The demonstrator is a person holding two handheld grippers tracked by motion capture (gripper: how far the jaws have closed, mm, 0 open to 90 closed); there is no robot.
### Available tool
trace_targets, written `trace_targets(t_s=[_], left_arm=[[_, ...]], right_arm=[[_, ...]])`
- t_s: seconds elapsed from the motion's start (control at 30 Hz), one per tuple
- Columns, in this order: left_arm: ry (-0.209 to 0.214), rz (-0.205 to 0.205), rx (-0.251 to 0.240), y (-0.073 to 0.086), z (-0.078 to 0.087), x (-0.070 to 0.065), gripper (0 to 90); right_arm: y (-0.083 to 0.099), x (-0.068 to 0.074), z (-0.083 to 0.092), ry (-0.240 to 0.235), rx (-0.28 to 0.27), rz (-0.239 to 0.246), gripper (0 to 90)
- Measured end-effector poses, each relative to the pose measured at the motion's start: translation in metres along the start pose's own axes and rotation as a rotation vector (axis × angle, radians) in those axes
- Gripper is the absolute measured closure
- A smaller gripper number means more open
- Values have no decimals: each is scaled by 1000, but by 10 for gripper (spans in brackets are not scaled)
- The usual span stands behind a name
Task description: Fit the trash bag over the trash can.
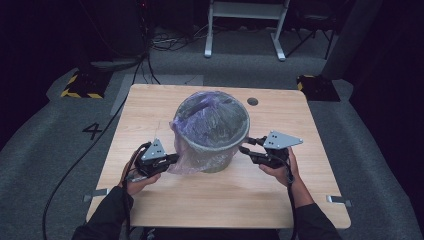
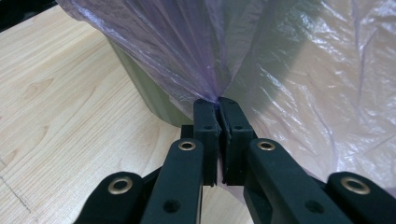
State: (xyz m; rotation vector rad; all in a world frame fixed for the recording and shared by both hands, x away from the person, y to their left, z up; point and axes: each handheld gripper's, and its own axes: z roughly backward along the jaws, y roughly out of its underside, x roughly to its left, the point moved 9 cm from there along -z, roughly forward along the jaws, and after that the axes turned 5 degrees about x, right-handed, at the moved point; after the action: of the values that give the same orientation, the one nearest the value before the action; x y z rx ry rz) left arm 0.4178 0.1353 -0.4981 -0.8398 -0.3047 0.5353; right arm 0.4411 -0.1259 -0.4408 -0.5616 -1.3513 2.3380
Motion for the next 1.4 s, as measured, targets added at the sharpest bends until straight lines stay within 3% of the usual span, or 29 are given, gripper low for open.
trace_targets(t_s=[0.13, 0.2, 0.33, 0.43, 0.6, 0.77, 0.9, 1.0, 1.07, 1.17, 1.33, 1.4], left_arm=[[10, 26, 1, 2, -5, 4, 875], [0, 42, -5, 3, -6, 6, 874], [-11, 67, -15, 5, -6, 9, 871], [-16, 83, -26, 6, -6, 11, 871], [-30, 67, 18, 13, -12, 9, 874], [-49, 81, 38, 18, -16, 14, 871], [-80, 77, 82, 27, -20, 18, 815], [-91, 95, 107, 33, -21, 22, 710], [-64, 113, 79, 32, -18, 22, 634], [-56, 124, 53, 31, -10, 22, 413], [-50, 148, -22, 30, 11, 18, 197], [-55, 162, -48, 29, 20, 18, 165]], right_arm=[[0, -4, 6, 7, -26, -13, 891], [1, -6, 10, 10, -35, -23, 900], [14, -12, 15, 19, 7, -28, 900], [22, -17, 20, 5, 2, -67, 900], [41, -16, 15, -6, 64, -65, 900], [57, -18, 4, -29, 132, -82, 900], [70, -19, -8, -32, 194, -92, 900], [79, -22, -17, -18, 233, -105, 900], [83, -24, -21, -7, 256, -106, 900], [87, -25, -24, 5, 281, -97, 900], [97, -33, -28, 32, 305, -126, 900], [97, -37, -27, 43, 290, -153, 900]])
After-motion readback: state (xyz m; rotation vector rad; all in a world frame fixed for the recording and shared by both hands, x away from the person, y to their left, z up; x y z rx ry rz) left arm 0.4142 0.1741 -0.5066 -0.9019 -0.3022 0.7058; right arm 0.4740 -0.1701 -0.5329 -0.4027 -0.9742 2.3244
